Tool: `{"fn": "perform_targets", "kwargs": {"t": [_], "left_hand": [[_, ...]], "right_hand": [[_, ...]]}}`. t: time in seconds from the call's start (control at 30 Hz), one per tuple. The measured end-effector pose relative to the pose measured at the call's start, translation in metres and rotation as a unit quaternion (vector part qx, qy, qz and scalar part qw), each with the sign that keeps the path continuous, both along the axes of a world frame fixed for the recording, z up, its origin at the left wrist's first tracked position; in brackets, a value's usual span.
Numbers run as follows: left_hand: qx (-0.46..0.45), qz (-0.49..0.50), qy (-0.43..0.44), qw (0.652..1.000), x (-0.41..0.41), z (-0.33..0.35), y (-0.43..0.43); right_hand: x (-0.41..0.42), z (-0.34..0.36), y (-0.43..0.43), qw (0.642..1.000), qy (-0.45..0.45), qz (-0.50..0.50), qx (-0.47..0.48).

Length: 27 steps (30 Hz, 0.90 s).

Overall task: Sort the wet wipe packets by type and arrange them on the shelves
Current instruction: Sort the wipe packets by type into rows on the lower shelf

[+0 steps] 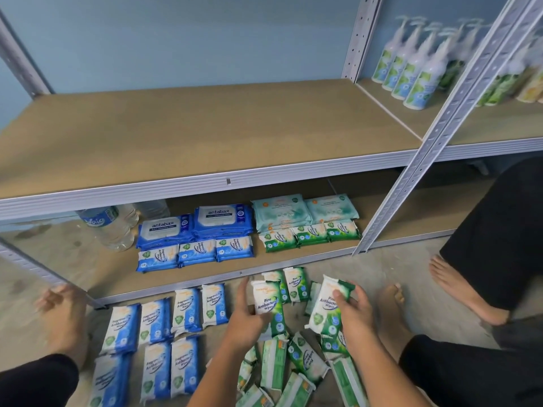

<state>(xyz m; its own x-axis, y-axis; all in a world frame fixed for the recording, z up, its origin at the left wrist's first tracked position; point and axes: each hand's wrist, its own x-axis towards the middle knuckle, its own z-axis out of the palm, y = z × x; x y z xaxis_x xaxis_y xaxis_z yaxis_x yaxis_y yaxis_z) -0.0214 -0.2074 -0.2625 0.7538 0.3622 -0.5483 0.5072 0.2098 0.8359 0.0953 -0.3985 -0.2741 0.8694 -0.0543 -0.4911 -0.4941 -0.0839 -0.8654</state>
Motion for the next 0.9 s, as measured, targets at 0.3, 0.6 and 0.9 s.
{"fn": "perform_targets", "kwargs": {"t": [0.3,0.6,0.9], "left_hand": [[0.034,-0.001,-0.015,0.999,0.025,-0.029,0.001],[0.094,0.011,0.011,0.995,0.083,-0.087,0.023],[0.134,0.009,0.065,0.989,0.133,-0.155,0.032]], "right_hand": [[0.028,-0.032,0.005,0.996,0.038,0.065,-0.040],[0.094,-0.092,0.034,0.980,-0.006,0.162,-0.112],[0.140,-0.149,0.066,0.963,-0.007,0.222,-0.155]]}}
